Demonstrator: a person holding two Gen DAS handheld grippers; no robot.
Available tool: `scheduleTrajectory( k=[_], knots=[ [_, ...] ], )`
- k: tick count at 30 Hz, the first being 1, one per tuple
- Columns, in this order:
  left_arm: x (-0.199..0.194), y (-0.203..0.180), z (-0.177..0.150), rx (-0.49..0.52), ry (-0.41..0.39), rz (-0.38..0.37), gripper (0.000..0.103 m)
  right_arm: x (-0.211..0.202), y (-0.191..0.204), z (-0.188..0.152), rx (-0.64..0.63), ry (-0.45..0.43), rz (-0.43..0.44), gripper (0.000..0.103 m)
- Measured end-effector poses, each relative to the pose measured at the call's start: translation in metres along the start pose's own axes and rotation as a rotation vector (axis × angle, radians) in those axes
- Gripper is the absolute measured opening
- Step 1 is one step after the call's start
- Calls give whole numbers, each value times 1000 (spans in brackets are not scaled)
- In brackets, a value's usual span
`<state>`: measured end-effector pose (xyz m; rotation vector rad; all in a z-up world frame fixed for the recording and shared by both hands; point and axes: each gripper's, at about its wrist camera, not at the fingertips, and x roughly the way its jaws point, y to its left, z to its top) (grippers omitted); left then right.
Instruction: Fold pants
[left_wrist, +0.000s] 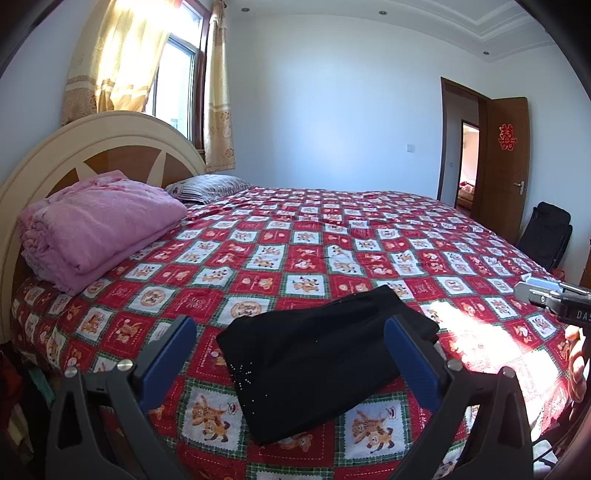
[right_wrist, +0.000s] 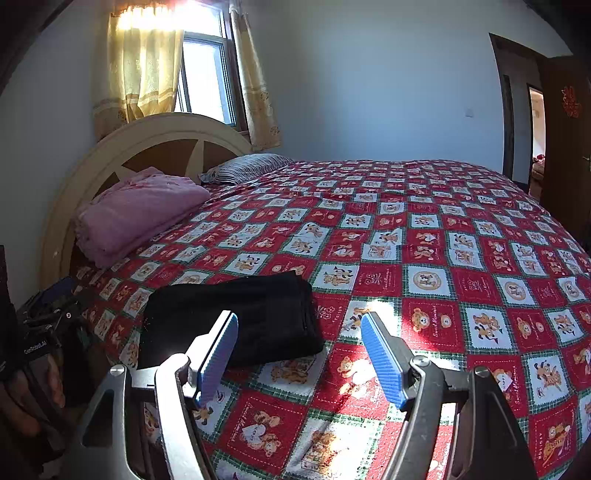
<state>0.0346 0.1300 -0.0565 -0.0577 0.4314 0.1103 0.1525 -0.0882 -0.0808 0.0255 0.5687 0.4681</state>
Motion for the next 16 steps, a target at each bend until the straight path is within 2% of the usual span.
scheduleTrajectory(
  k=[10,16],
  knots=[
    [5,2,-8,-9,28,-33,103,6,4,-6,-14,18,7,71],
    [8,2,-10,6,28,-10,103,7,7,-8,-23,20,8,71]
  ],
)
